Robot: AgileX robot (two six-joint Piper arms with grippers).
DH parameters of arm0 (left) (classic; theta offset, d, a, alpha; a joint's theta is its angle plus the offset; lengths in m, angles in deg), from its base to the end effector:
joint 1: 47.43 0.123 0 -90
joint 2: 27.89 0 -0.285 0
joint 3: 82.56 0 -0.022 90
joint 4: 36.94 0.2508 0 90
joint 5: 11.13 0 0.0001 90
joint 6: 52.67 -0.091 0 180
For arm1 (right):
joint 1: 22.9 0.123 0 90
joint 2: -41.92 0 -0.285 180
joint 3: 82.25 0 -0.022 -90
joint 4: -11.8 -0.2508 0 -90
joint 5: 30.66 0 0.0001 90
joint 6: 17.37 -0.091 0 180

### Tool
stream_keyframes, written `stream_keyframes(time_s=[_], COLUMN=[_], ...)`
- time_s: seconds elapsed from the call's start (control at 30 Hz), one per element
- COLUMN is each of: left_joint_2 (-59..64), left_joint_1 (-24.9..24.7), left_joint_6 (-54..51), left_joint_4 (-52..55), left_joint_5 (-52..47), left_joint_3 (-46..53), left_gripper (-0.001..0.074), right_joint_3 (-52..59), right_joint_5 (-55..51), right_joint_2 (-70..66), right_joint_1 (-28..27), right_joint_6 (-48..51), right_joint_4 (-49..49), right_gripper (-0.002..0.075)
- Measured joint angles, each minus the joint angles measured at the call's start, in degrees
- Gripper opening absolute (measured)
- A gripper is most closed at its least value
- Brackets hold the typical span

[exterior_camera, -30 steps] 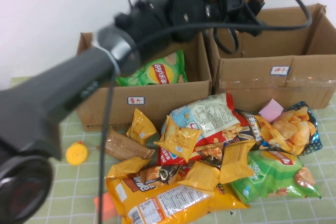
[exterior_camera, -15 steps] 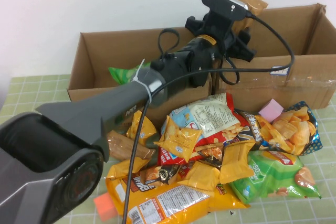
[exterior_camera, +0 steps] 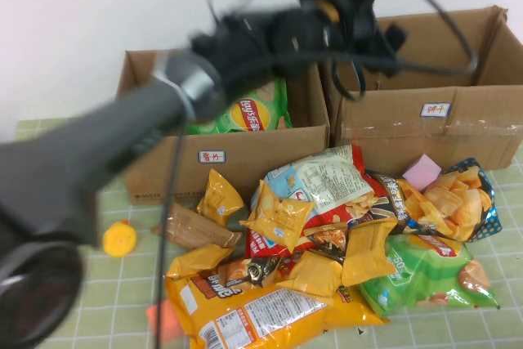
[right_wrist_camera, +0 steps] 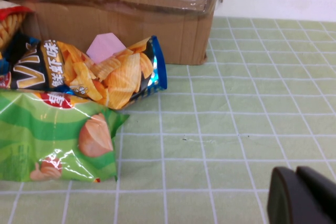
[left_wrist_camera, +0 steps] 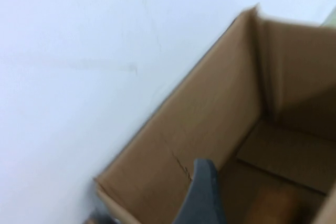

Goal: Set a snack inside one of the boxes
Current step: Pick up the biscuit

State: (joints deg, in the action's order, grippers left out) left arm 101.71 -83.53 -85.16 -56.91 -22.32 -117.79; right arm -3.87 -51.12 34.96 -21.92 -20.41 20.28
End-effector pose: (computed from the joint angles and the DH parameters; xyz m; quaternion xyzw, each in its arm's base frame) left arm 0.4175 -0.3119 0.3220 0.3468 0.7128 -0.1484 0.5913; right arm 0.0529 -0.0038 0.1753 -0.0254 0.7960 -0.0413 0.6034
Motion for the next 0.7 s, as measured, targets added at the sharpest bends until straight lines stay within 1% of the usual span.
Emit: stream_keyframes(time_s=[0.1, 0.17, 0.23, 0.33, 0.4, 0.43, 0.53, 0.57, 0.63, 0.7], left_joint_2=[-4.96, -7.64, -9.48, -11.13, -11.29, -11.29, -10.39, -9.86, -8.49, -6.34], left_joint_1=[0.28, 0.80, 1.36, 2.25, 2.83, 2.99, 3.62, 3.75, 3.89, 3.89], left_joint_6=[-0.40, -0.40, -0.52, -0.71, -0.87, -0.87, -0.18, 0.24, 1.07, 3.21], left_joint_4=[1.47, 1.84, 2.78, 5.12, 7.28, 8.58, 11.98, 12.54, 13.82, 14.63], left_joint_5=[-6.82, -11.81, -17.83, -28.14, -35.39, -39.52, -51.71, -54.39, -58.08, -59.27], left_joint_3=[-0.04, -0.04, -0.04, -0.04, -0.04, -0.04, -0.04, -0.04, -0.04, -0.04], left_gripper=[0.0497, 0.0440, 0.0349, 0.0166, 0.0077, 0.0050, 0.0015, 0.0009, 0.0004, 0.0000], right_joint_3=[0.00, 0.00, 0.00, 0.00, 0.00, 0.00, 0.00, 0.00, 0.00, 0.00], right_joint_5=[0.00, 0.00, 0.00, 0.00, 0.00, 0.00, 0.00, 0.00, 0.00, 0.00], right_joint_2=[0.00, 0.00, 0.00, 0.00, 0.00, 0.00, 0.00, 0.00, 0.00, 0.00], right_joint_1=[0.00, 0.00, 0.00, 0.00, 0.00, 0.00, 0.00, 0.00, 0.00, 0.00], right_joint_6=[0.00, 0.00, 0.00, 0.00, 0.00, 0.00, 0.00, 0.00, 0.00, 0.00], right_joint_4=[0.00, 0.00, 0.00, 0.00, 0.00, 0.00, 0.00, 0.00, 0.00, 0.05], right_gripper=[-0.0002, -0.0002, -0.0002, -0.0002, -0.0002, -0.0002, -0.0002, -0.0002, -0.0002, -0.0002])
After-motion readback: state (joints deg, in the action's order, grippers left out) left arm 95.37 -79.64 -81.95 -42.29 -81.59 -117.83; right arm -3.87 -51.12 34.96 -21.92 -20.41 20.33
